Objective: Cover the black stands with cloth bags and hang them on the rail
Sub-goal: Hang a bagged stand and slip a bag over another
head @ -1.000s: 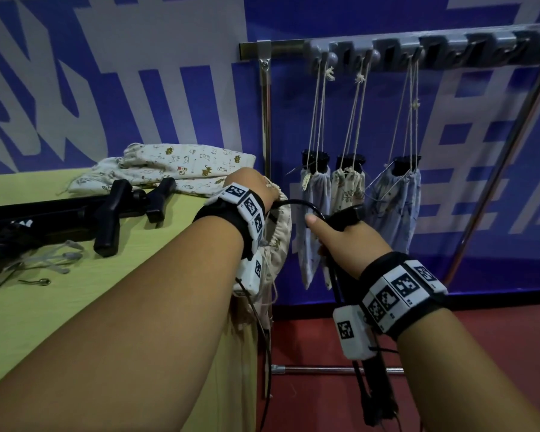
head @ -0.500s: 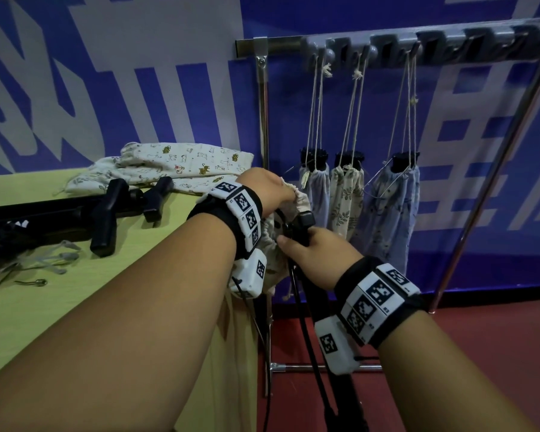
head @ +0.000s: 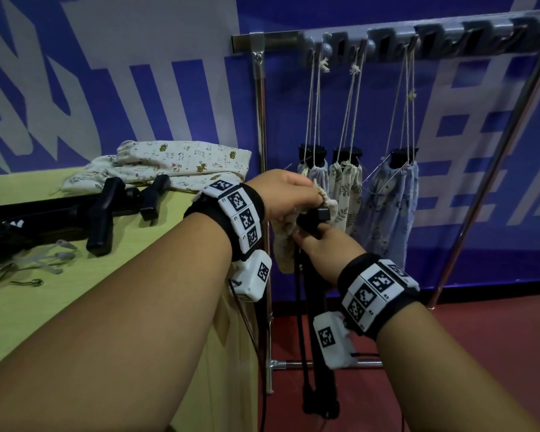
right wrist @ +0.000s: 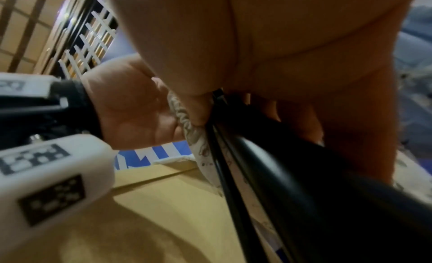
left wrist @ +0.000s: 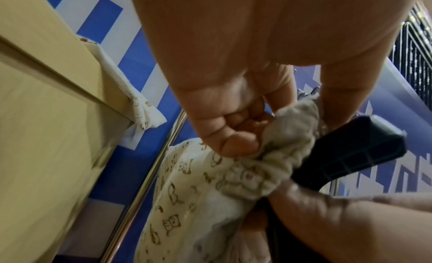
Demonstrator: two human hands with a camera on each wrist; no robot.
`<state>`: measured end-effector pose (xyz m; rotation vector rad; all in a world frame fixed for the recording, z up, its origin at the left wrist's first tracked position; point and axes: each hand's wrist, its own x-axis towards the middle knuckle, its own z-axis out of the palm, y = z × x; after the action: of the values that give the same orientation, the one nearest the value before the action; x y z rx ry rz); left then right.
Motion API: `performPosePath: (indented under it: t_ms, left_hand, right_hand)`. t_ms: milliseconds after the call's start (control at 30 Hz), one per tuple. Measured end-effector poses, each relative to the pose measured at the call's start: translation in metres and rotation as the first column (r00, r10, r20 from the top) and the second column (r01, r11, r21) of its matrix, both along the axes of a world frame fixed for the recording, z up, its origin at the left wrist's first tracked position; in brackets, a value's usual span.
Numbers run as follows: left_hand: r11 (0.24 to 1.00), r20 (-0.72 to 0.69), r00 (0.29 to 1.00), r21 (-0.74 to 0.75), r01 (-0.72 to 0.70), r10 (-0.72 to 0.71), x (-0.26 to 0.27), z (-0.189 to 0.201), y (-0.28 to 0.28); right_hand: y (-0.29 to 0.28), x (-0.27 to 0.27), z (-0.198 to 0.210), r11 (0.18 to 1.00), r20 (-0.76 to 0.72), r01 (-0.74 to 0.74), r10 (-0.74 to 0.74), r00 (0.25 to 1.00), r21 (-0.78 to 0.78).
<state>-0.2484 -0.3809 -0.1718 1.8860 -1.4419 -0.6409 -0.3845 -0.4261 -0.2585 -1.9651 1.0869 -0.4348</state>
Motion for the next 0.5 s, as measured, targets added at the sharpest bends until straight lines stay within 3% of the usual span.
performPosePath:
  t_ms: [100, 233, 300, 500]
  left_hand:
    - [0.997, -0.049, 0.998, 0.061, 0.052, -0.049, -0.002, 0.000, 0.000]
    - [0.987, 0.006, 0.990, 0.081, 0.138, -0.139, -0.002, -0.001, 0.000]
    - [0.996, 0.070, 0.993, 0.024, 0.091, -0.092, 0.002, -0.003, -0.003]
    - [0.974, 0.038, 0.994, -0.206, -0.091, 0.101, 0.014, -0.003, -0.003]
  right_hand:
    - [-0.001, 0.001, -0.001, 1.000, -0.014, 0.000, 0.000, 1.000, -0.002]
    - [-0.002, 0.003, 0.001, 0.994, 0.054, -0.019, 0.013, 0.998, 0.104]
    - [-0.003, 0.002, 0.003, 0.985, 0.082, -0.020, 0.006, 0.997, 0.173]
    - [0.000, -0.003, 0.004, 0.970, 0.129, -0.056, 0.025, 0.991, 0.236]
